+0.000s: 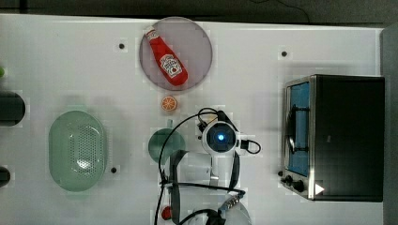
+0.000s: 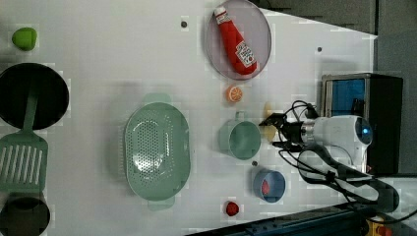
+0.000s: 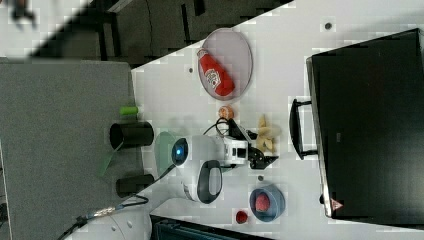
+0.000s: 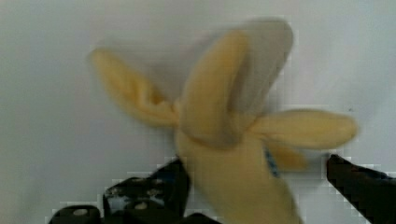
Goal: Pick Banana and place it in strainer.
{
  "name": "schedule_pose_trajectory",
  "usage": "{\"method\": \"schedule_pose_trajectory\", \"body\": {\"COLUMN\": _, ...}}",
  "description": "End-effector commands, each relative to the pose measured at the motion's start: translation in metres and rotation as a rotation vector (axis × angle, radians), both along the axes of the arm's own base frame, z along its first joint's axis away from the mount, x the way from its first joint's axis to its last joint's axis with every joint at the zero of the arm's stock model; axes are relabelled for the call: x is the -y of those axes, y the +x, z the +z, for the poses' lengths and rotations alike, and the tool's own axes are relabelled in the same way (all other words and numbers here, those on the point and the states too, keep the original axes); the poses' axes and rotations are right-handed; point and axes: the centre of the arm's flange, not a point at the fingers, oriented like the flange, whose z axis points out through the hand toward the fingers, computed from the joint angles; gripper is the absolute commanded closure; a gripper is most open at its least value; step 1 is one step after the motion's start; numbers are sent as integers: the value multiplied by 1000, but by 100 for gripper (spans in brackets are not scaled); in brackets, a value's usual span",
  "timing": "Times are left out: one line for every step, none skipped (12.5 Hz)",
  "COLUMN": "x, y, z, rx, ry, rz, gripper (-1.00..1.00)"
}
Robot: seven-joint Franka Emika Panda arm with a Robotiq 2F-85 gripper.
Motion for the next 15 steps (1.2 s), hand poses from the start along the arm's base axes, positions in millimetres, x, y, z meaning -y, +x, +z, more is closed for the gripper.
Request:
{"method": "schedule_pose_trajectory", "body": {"x": -23, "y": 17, "z": 16, "rx": 85, "ry": 13, "rz": 51, "gripper": -68}}
{"method": "schedule_pose_trajectory", "body": {"x": -23, "y": 15, "z": 16, "rx": 83, "ry": 13, "rz": 52, "gripper": -42}}
{"method": "schedule_pose_trajectory", "body": {"x": -24, "y": 15, "z": 16, "rx": 83, "ry": 14, "rz": 53, "gripper": -17}}
{"method": "schedule_pose_trajectory", "body": {"x": -24, "y": 16, "z": 17, "rx": 86, "ry": 14, "rz": 53, "gripper": 6}}
{"method": "schedule_pose_trajectory", "body": {"x": -24, "y": 17, "z": 19, "rx": 90, "ry": 14, "rz": 54, "gripper": 27}}
{"method": "schedule_pose_trajectory", "body": {"x": -24, "y": 18, "z": 23, "rx": 98, "ry": 13, "rz": 55, "gripper": 32}}
{"method": "schedule_pose_trajectory", "body": {"x": -24, "y": 19, "z": 26, "rx": 103, "ry": 13, "rz": 54, "gripper": 32}}
{"method": "schedule_pose_trajectory", "body": {"x": -24, "y": 20, "z": 29, "rx": 109, "ry": 13, "rz": 55, "gripper": 32}}
{"method": "schedule_pose_trajectory", "body": {"x": -23, "y": 22, "z": 35, "rx": 121, "ry": 12, "rz": 54, "gripper": 32}}
{"method": "schedule_pose_trajectory", "body": {"x": -23, "y": 27, "z": 46, "rx": 145, "ry": 11, "rz": 54, "gripper": 32}}
{"method": "schedule_pose_trajectory", "body": {"x": -23, "y": 33, "z": 65, "rx": 178, "ry": 9, "rz": 53, "gripper": 32}}
{"method": "schedule_pose_trajectory", "body": {"x": -22, "y": 38, "z": 88, "rx": 198, "ry": 8, "rz": 52, "gripper": 32}}
{"method": "schedule_pose_trajectory", "body": {"x": -22, "y": 42, "z": 112, "rx": 196, "ry": 8, "rz": 52, "gripper": 32}}
{"method": "schedule_pose_trajectory", "body": {"x": -22, "y": 43, "z": 139, "rx": 177, "ry": 9, "rz": 53, "gripper": 32}}
{"method": "schedule_pose_trajectory", "body": {"x": -23, "y": 44, "z": 168, "rx": 153, "ry": 11, "rz": 56, "gripper": 32}}
